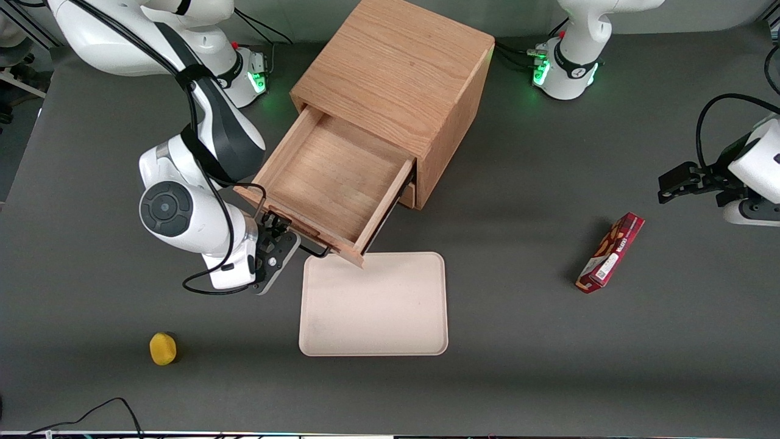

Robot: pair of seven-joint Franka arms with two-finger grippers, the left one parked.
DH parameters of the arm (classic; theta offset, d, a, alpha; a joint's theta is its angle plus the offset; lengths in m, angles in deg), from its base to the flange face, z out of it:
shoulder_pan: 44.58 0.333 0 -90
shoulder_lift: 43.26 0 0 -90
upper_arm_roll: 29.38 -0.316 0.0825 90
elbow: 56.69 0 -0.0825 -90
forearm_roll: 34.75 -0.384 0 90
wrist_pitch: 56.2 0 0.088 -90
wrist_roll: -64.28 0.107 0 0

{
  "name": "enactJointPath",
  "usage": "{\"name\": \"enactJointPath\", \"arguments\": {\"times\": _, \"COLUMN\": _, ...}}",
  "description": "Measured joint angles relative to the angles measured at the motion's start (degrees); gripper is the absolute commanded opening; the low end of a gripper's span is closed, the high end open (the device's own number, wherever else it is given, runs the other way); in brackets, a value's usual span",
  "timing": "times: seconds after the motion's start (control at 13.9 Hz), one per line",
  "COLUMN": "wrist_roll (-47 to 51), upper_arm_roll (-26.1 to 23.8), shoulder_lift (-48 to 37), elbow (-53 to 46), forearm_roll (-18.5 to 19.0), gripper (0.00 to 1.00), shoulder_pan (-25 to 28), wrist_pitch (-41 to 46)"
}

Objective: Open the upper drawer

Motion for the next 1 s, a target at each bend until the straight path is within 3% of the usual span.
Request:
{"name": "enactJointPath", "arguments": {"times": 0.65, "wrist_roll": 3.6, "upper_arm_roll": -0.8, "shoulder_lift": -0.4, "elbow": -5.1, "forearm_roll": -2.0, "gripper": 1.00, "shoulder_pan": 0.1, "wrist_pitch": 7.6}}
{"name": "enactJointPath", "arguments": {"times": 1.0, "wrist_roll": 3.6, "upper_arm_roll": -0.7, "shoulder_lift": -6.1, "elbow": -6.2, "forearm_roll": -1.9, "gripper": 1.00, "shoulder_pan": -0.4, "wrist_pitch": 13.4}}
